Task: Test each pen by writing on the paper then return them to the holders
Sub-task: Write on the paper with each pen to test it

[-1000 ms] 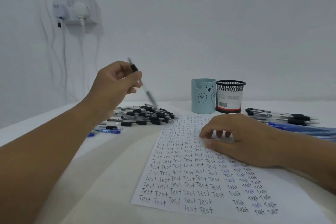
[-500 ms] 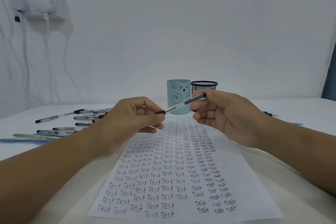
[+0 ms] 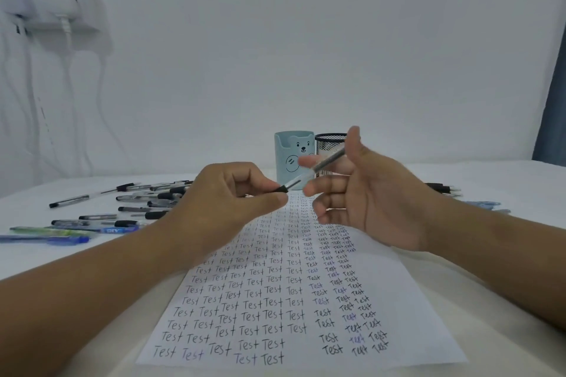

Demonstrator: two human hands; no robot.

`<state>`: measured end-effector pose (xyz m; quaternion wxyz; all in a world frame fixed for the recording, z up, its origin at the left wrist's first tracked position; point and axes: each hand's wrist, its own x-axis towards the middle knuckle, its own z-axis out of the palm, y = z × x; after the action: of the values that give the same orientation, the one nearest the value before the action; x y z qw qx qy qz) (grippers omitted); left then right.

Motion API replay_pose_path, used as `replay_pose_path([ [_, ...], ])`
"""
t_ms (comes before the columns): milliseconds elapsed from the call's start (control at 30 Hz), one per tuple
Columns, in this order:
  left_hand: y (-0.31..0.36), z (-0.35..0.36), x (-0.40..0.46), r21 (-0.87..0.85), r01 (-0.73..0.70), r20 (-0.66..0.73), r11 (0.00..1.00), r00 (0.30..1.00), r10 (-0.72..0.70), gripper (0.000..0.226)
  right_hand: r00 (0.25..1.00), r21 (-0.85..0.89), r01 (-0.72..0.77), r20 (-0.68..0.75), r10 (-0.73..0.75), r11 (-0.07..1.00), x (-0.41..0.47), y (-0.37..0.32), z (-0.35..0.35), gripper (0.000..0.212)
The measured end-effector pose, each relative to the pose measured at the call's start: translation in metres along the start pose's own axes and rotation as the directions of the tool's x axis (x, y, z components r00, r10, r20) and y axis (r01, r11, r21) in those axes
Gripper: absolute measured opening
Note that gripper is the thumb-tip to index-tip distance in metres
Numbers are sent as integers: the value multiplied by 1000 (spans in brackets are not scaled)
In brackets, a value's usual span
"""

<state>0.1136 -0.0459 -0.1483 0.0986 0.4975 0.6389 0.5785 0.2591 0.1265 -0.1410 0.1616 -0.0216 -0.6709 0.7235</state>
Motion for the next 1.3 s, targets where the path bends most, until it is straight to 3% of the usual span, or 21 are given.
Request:
replay_pose_path([
  [67, 2, 4, -1, 21, -27, 53, 999, 998, 26, 14, 999, -161, 42, 3, -42, 986, 0, 5, 6, 66],
  [167, -2, 2, 0, 146, -35, 183, 989, 983, 8, 27, 989, -309, 101, -73, -130, 946, -1, 8, 9, 25],
  [233, -7, -4, 2, 298, -42, 254, 954, 967, -37, 43, 972, -287, 84, -188, -142, 954, -1, 6, 4, 23],
  [300, -12, -11, 2, 433, -46, 320, 900, 942, -105, 49, 971, -182, 19, -233, -62, 983, -2, 2, -3, 23],
  [400, -13, -15, 2, 560, -93, 400, 823, 900, -171, 44, 986, -179, -109, -144, 84, 978, -11, 0, -10, 16],
  [500, -14, -15, 4, 563, -118, 423, 818, 892, -162, 42, 992, -317, -106, -98, 79, 942, -15, 5, -8, 16],
  [567, -15, -15, 5, 561, -110, 422, 821, 891, -169, 45, 990, -421, -77, -142, 19, 904, -13, 9, -8, 30],
  [733, -18, -15, 6, 553, -133, 435, 823, 888, -149, 45, 991, -482, -46, -135, -22, 875, -17, 8, -6, 38],
  [800, -19, -15, 6, 559, -137, 432, 818, 890, -146, 46, 985, -594, -22, -148, -82, 804, -18, 9, -6, 47],
  [900, -19, -14, 6, 560, -142, 430, 816, 892, -140, 47, 984, -707, -12, -134, -117, 708, -18, 12, -5, 43],
  [1300, -18, -14, 7, 564, -139, 432, 814, 890, -148, 48, 990, -791, -5, -89, -107, 612, -17, 12, -6, 38],
])
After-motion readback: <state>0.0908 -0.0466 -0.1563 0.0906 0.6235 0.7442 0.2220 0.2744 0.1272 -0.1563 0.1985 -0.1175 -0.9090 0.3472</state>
